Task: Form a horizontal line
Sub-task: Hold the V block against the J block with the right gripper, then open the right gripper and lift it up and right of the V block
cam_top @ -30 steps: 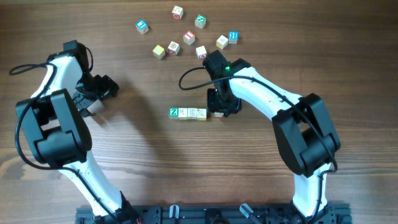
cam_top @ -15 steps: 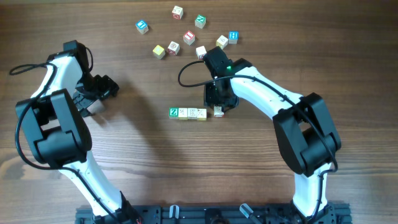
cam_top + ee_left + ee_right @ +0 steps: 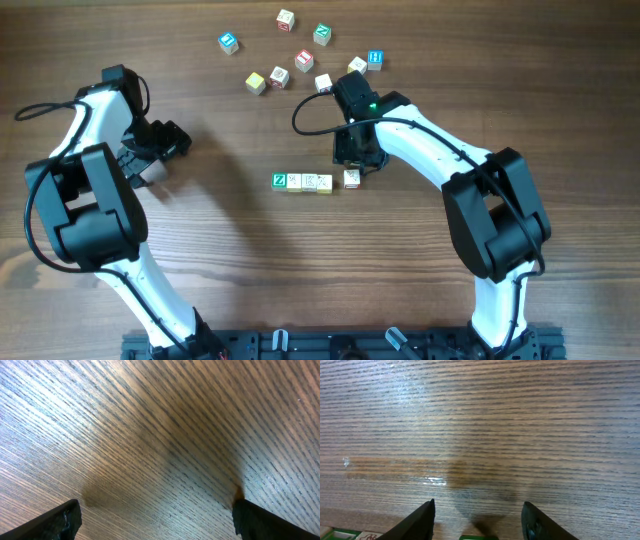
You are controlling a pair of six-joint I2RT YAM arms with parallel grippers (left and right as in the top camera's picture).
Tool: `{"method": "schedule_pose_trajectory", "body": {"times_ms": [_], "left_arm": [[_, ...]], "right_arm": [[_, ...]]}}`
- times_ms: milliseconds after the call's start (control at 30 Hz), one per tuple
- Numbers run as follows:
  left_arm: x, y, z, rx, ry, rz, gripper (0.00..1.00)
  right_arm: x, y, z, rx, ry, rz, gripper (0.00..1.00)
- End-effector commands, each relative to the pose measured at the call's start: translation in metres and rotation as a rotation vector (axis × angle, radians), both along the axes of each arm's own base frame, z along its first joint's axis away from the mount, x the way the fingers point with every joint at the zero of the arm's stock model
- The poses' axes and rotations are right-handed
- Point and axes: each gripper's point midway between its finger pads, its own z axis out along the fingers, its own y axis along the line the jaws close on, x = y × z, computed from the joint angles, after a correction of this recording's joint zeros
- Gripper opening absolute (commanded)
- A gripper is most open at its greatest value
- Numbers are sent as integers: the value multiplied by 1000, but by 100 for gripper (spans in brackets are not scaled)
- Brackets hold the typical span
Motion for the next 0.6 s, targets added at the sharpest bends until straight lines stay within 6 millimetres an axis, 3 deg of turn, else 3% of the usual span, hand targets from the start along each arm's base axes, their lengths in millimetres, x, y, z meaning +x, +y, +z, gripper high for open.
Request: {"method": "schedule_pose_trajectory", "body": {"times_ms": [0, 267, 400, 567], "left_arm": [[-8, 6, -10, 23, 38, 4, 100], [-8, 6, -10, 23, 38, 3, 100], [-8, 6, -10, 23, 38, 4, 100], [-8, 6, -10, 23, 38, 3, 100]], "right_arm": [[4, -10, 1, -37, -18, -59, 56], [3, -28, 0, -59, 13, -110, 55], [-4, -41, -2, -126, 32, -117, 40], [-15, -35, -3, -95, 86, -93, 35]]}}
